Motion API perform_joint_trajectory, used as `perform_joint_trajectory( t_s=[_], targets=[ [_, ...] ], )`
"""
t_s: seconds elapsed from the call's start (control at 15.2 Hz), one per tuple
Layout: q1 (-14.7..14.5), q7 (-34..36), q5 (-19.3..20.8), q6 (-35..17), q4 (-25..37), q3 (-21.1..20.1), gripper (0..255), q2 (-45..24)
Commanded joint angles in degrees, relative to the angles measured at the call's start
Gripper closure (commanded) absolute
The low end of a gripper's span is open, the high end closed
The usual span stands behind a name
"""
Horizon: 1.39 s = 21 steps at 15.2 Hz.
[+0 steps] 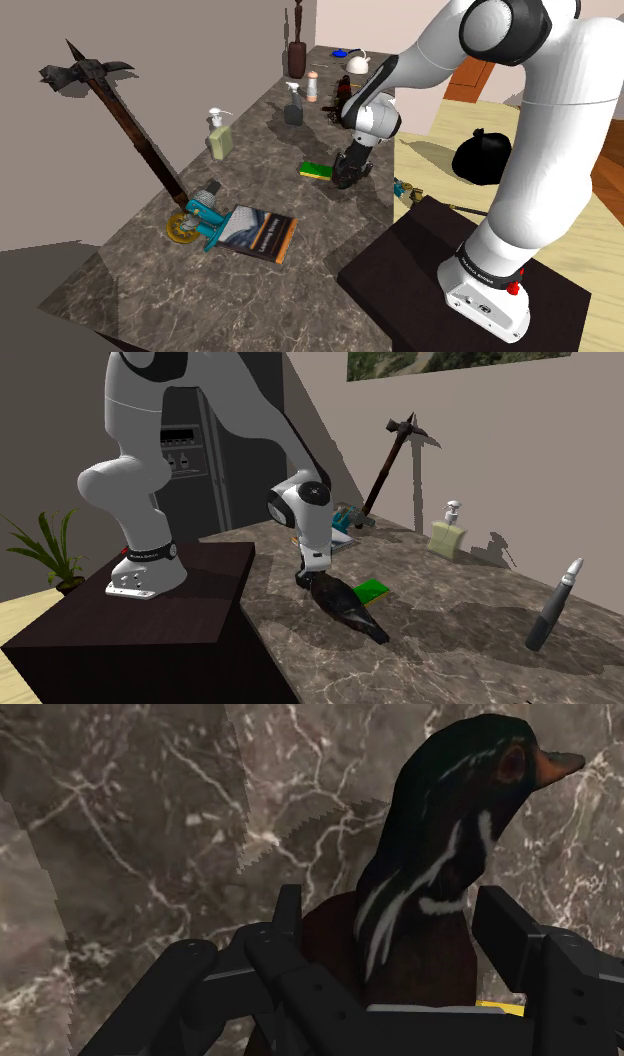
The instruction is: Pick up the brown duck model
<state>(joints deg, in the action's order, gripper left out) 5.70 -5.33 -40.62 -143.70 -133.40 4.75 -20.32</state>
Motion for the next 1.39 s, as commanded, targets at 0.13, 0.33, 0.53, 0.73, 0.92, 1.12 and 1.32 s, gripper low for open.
perform_joint_trajectory(
  t_s=[0.13, 0.33, 0.53, 0.73, 0.92, 1.12, 1.32],
  targets=[
    [0.00, -0.02, 0.00, -0.06, 0.04, 0.00, 255, -0.10],
    [-0.24, 0.98, 0.97, 0.82, -0.38, 0.42, 255, 1.38],
    [-0.59, 2.66, 2.59, 2.34, -0.83, 1.07, 255, 3.66],
    [-0.88, 4.33, 4.21, 3.90, -1.15, 1.64, 255, 5.88],
    [-1.09, 5.98, 5.80, 5.53, -1.36, 2.15, 255, 8.04],
    [-1.25, 7.59, 7.35, 7.21, -1.43, 2.58, 255, 10.13],
    [-1.28, 8.20, 7.93, 7.87, -1.43, 2.72, 255, 10.91]
  ],
)
